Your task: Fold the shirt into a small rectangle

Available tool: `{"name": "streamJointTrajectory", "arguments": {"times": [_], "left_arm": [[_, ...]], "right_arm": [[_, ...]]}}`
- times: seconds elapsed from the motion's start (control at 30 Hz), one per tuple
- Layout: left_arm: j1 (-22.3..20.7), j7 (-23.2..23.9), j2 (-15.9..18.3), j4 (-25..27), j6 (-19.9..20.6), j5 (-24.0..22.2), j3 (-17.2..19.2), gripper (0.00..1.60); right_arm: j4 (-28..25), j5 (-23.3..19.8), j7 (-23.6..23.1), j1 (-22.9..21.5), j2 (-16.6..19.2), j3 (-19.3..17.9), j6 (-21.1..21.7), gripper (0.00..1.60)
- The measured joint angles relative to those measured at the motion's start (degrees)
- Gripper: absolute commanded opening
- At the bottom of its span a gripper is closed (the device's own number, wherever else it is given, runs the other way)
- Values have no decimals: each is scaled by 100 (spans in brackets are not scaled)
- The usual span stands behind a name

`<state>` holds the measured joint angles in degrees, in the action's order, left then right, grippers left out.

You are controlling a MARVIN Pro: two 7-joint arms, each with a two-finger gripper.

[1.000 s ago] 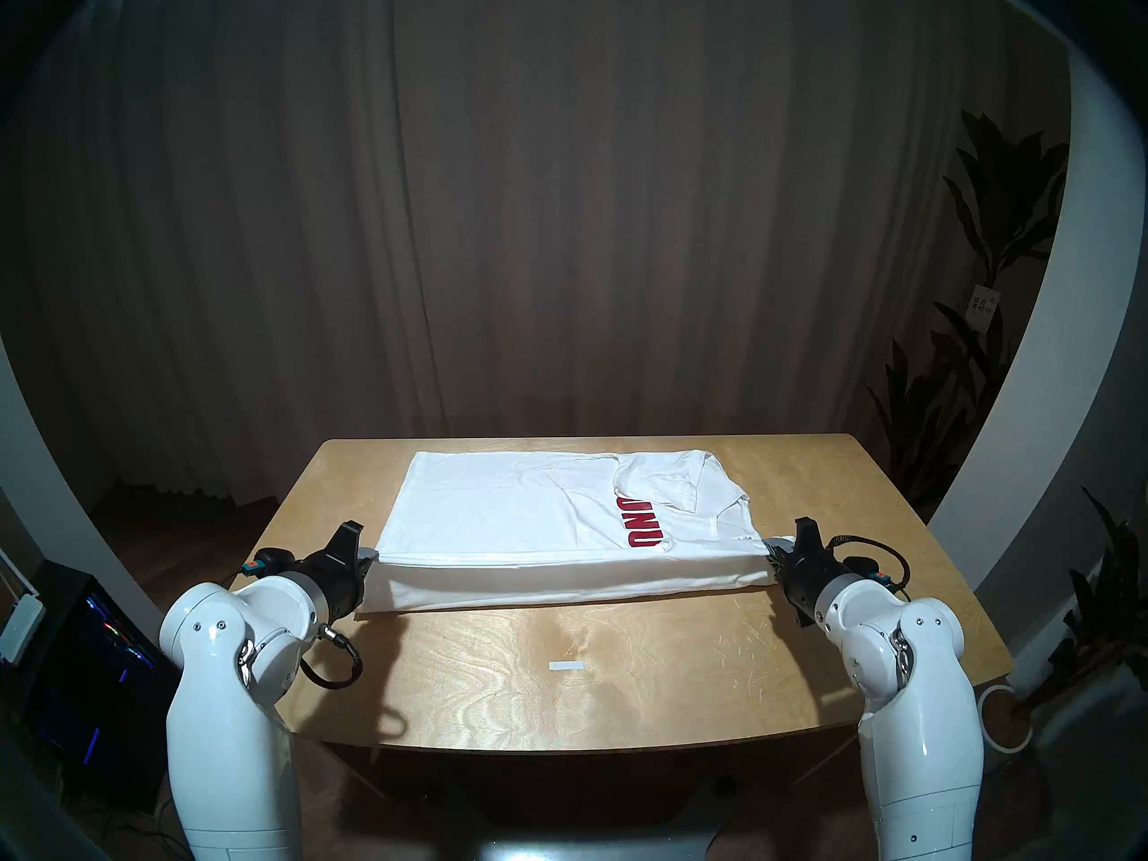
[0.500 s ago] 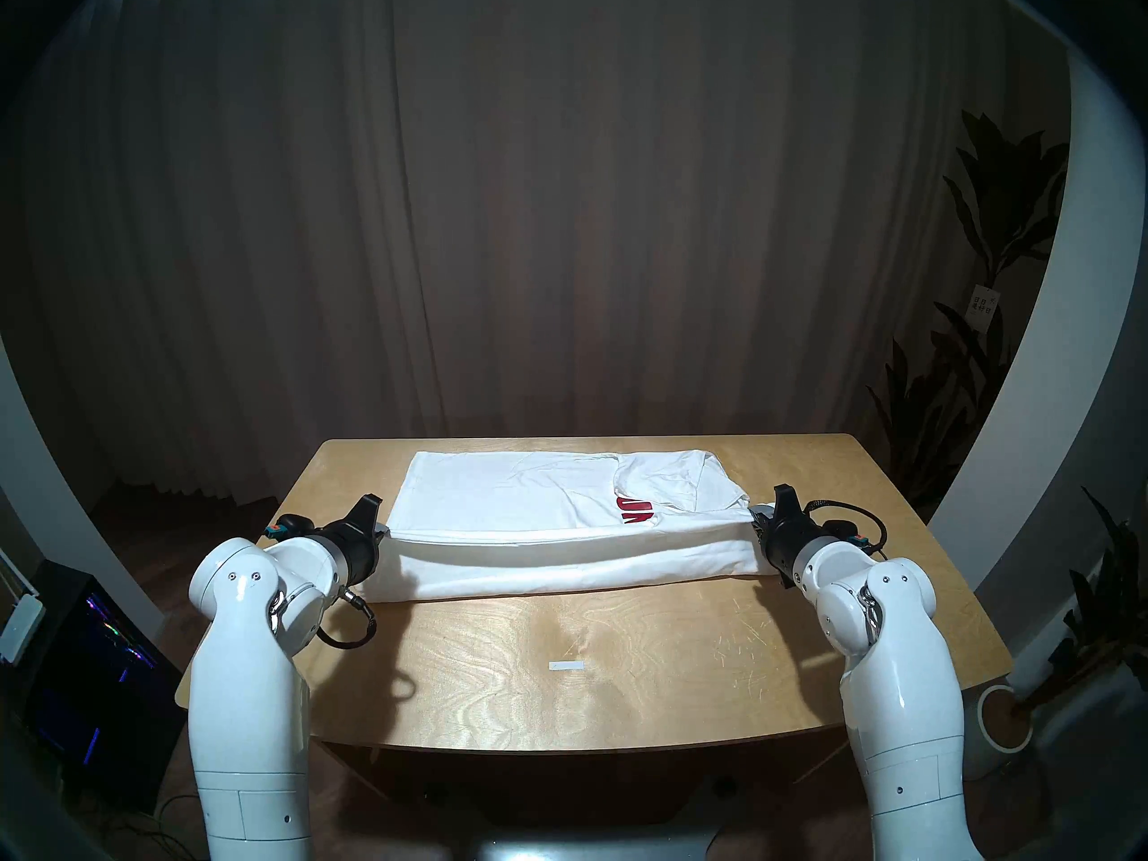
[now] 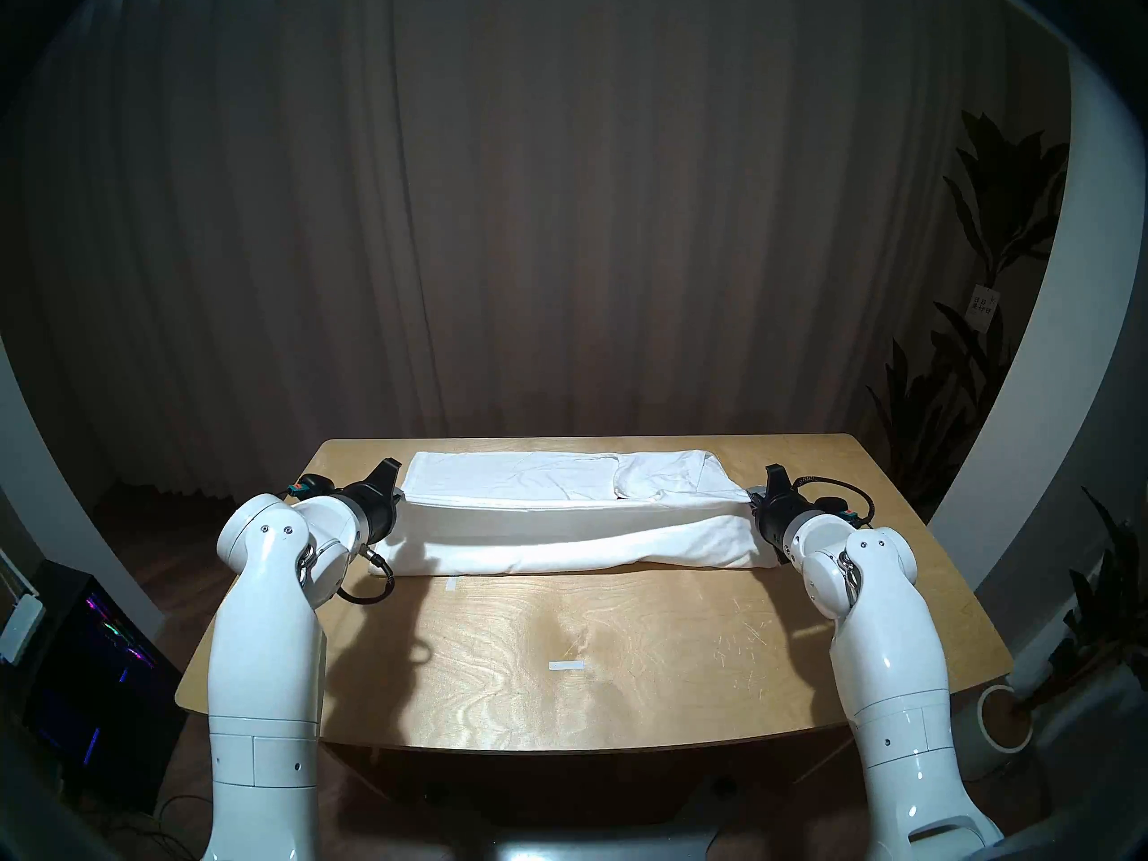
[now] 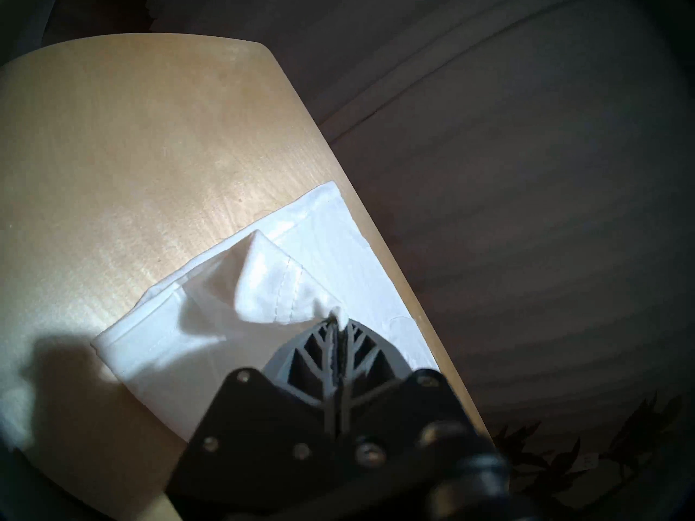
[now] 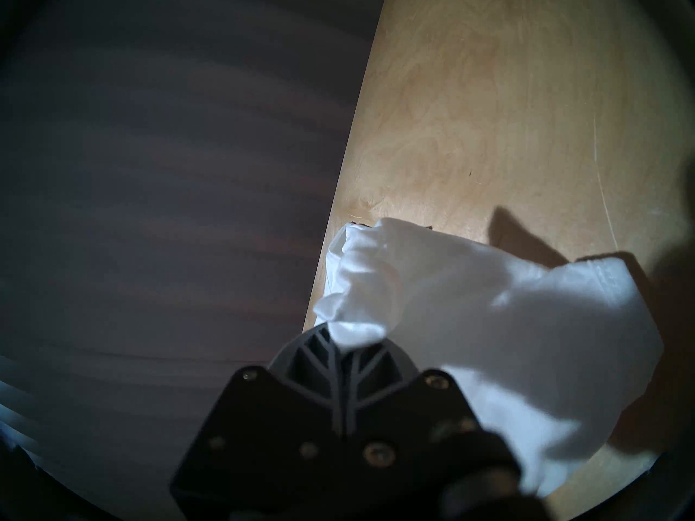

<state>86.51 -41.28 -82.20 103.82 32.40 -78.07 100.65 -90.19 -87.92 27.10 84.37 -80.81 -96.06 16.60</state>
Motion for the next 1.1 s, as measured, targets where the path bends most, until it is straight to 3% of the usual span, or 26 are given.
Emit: {"name": "streamJointTrajectory", "arguments": {"times": [1.1], "left_arm": [[-1593,155,253,-1796,-416,402,-612,0]], "right_arm": [[1694,413,-7,-1569,36,530,-271,0]]}}
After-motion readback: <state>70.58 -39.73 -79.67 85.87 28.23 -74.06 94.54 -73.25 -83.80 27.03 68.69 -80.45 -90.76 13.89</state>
